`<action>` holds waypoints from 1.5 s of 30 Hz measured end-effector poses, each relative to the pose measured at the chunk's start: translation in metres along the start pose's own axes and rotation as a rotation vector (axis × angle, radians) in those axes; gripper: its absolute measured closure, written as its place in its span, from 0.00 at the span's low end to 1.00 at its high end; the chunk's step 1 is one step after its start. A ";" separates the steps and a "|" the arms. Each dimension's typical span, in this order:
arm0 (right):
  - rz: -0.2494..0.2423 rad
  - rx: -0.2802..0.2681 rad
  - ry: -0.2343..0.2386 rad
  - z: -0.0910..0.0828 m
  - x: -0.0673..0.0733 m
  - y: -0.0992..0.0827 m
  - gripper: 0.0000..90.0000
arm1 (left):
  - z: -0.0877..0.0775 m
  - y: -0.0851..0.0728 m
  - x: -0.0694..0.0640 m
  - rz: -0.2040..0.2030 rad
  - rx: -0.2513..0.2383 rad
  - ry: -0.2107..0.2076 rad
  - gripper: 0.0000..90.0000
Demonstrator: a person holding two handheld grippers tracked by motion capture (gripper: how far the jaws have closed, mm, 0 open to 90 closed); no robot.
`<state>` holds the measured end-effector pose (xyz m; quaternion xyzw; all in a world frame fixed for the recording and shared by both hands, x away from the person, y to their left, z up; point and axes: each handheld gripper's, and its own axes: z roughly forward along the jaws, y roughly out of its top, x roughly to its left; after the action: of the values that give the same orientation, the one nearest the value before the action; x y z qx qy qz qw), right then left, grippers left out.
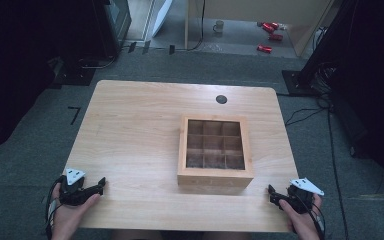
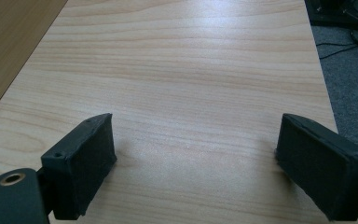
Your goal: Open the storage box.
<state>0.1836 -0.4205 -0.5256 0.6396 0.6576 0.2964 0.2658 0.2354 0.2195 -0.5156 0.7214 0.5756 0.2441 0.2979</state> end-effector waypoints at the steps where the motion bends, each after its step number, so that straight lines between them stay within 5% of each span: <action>1: 0.000 0.000 0.000 0.000 0.000 0.000 0.13 | 0.000 0.000 0.000 0.000 0.000 0.000 0.22; 8: -0.006 0.000 0.005 0.000 0.000 0.000 0.13 | -0.006 0.006 -0.006 -0.018 -0.030 0.003 0.23; 14: -0.011 -0.001 0.009 0.001 0.000 0.001 0.13 | -0.010 0.014 -0.021 -0.033 -0.055 -0.036 0.24; 25: -0.011 -0.002 0.009 0.001 0.000 0.001 0.13 | -0.009 0.031 -0.071 0.043 -0.081 -0.145 0.25; 45: -0.012 -0.002 0.009 0.001 0.000 0.001 0.13 | -0.006 0.046 -0.134 0.135 -0.092 -0.270 0.25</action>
<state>0.1844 -0.4202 -0.5257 0.6341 0.6623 0.2983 0.2651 0.2336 0.0826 -0.4803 0.7704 0.4686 0.1904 0.3881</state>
